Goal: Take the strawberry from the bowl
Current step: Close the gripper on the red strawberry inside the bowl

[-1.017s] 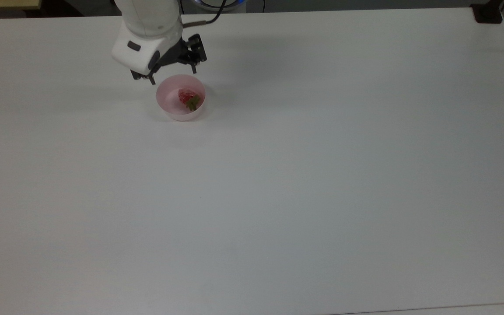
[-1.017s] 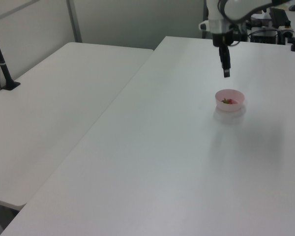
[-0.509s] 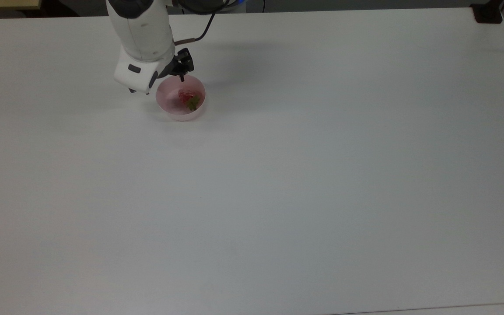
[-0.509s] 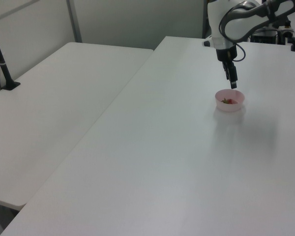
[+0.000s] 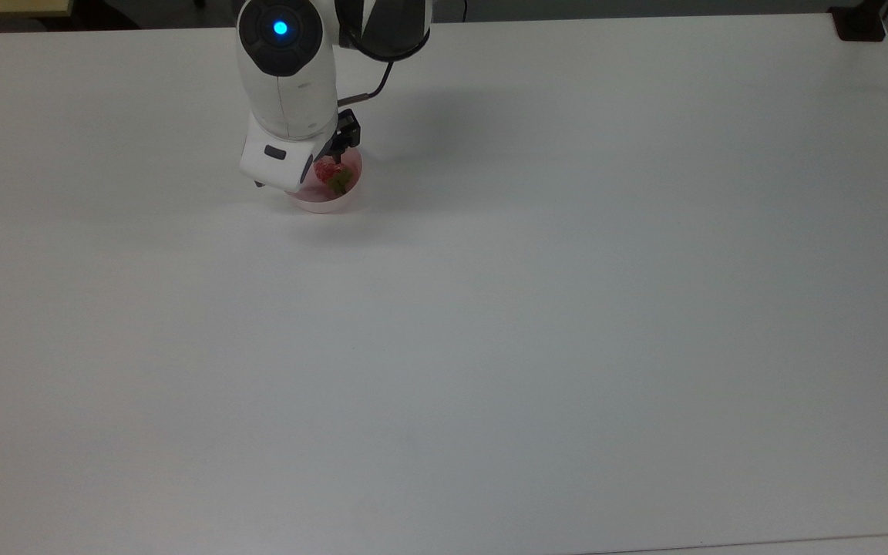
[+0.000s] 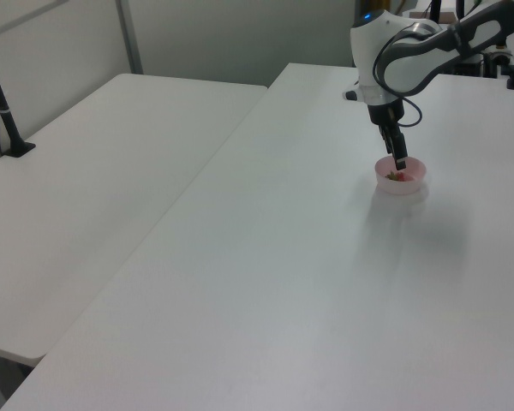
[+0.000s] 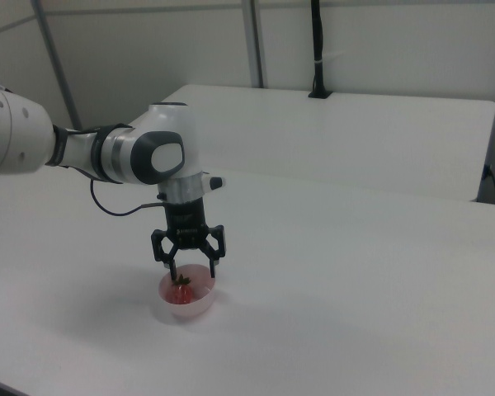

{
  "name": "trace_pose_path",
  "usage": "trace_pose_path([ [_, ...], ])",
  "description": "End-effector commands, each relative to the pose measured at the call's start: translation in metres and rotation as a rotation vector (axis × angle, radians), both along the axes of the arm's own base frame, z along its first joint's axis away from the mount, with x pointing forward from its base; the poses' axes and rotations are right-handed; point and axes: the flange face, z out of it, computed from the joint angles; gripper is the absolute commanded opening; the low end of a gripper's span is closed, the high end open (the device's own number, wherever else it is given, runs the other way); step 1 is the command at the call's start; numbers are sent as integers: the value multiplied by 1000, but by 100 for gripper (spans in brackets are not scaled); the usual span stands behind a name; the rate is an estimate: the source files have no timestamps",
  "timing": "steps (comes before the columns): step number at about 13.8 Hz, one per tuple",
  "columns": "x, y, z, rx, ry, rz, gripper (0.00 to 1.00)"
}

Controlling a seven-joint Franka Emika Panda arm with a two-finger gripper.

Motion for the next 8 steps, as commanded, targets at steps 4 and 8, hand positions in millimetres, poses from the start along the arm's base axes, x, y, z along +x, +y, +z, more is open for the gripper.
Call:
trace_pose_path([
  [4, -8, 3, -11, -33, 10, 42, 82],
  [8, -16, 9, -27, -44, 16, 68, 81],
])
